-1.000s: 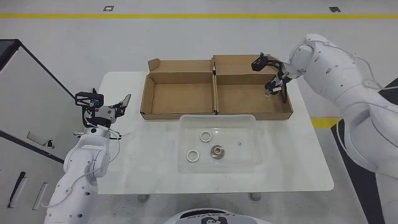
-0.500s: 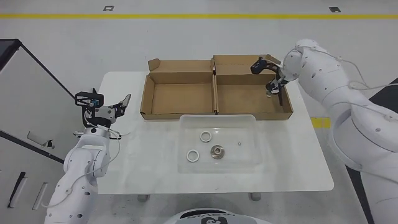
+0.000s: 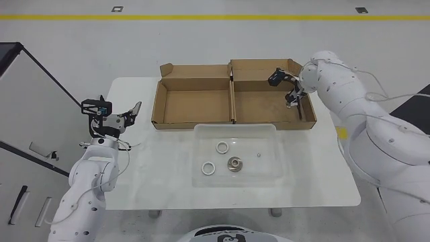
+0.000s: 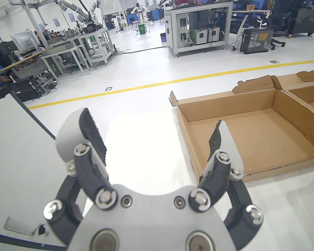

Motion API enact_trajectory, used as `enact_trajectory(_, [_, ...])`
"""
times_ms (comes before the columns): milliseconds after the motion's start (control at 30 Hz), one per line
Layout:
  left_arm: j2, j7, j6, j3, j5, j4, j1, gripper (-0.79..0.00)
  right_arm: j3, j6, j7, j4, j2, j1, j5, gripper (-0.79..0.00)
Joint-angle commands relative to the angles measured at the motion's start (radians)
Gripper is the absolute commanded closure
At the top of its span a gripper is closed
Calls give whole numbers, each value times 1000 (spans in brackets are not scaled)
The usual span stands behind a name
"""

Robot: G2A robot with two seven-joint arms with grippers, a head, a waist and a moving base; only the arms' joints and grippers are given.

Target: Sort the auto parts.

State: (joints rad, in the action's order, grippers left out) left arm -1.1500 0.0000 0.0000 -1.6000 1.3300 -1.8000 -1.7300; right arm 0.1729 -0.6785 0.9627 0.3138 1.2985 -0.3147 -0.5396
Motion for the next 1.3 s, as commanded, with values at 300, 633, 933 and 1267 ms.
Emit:
enact_trajectory(300, [0, 0, 0, 0, 0, 0, 0, -785, 12, -7, -26, -44, 27, -36, -11, 0])
enact_trajectory(633, [0, 0, 0, 0, 0, 0, 0, -785, 28, -15, -58, -75, 39, -37, -24, -336])
enact_trajectory(933, [0, 0, 0, 0, 0, 0, 0, -785, 47, -38, -71, -88, 41, -19, -28, -785])
enact_trajectory(1267, [0, 0, 0, 0, 0, 0, 0, -785, 91, -225, -103, -97, 15, 51, 10, -785])
